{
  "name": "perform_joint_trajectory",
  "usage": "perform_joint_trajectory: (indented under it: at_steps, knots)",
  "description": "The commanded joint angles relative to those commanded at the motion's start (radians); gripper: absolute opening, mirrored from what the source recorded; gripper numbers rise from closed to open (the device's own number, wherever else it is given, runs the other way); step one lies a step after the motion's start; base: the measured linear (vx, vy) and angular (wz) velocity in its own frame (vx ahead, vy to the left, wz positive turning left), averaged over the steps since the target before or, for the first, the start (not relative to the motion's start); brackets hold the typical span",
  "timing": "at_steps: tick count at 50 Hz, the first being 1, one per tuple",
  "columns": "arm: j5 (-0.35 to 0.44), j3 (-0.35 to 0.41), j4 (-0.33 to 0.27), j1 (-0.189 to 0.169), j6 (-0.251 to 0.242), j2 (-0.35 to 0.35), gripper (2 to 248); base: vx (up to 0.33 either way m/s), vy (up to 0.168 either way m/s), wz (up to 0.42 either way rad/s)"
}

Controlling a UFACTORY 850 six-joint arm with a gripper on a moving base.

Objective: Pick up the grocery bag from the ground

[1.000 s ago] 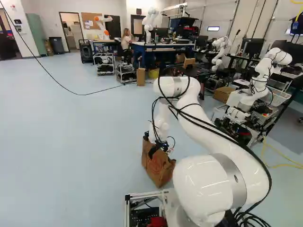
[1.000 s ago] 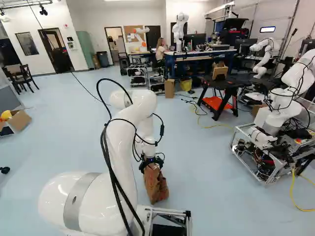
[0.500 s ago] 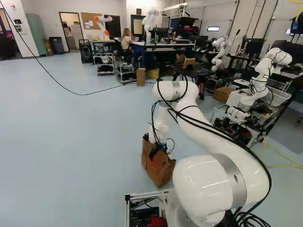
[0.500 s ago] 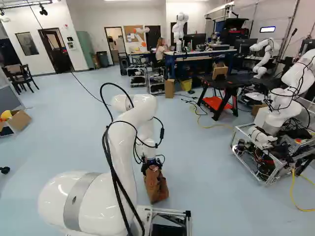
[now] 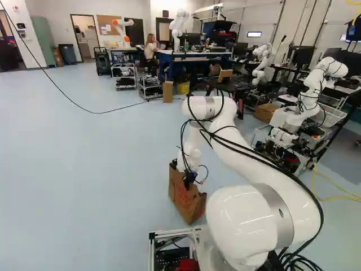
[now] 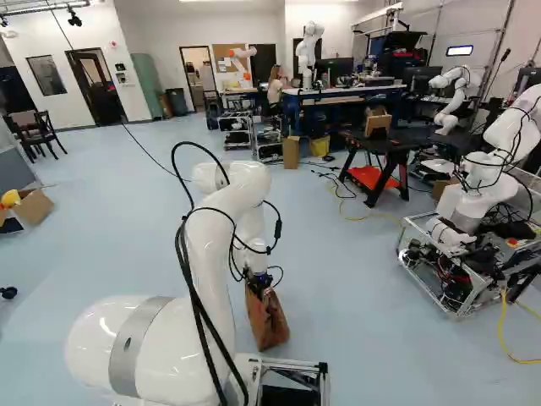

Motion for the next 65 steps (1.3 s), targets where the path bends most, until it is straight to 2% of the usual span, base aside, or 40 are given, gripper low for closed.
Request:
perform_joint_trajectory:
  at_steps: [1, 20, 65]
  knots:
    - [0.0, 0.003, 0.0, 0.0, 0.0, 0.004, 19, 0.0, 0.0, 0.0]
    - [0.0, 0.066, 0.013, 0.0, 0.0, 0.076, 19, 0.0, 0.0, 0.0]
    - [0.038, 0.257, 0.15, 0.0, 0.0, 0.264, 19, 0.0, 0.0, 0.0]
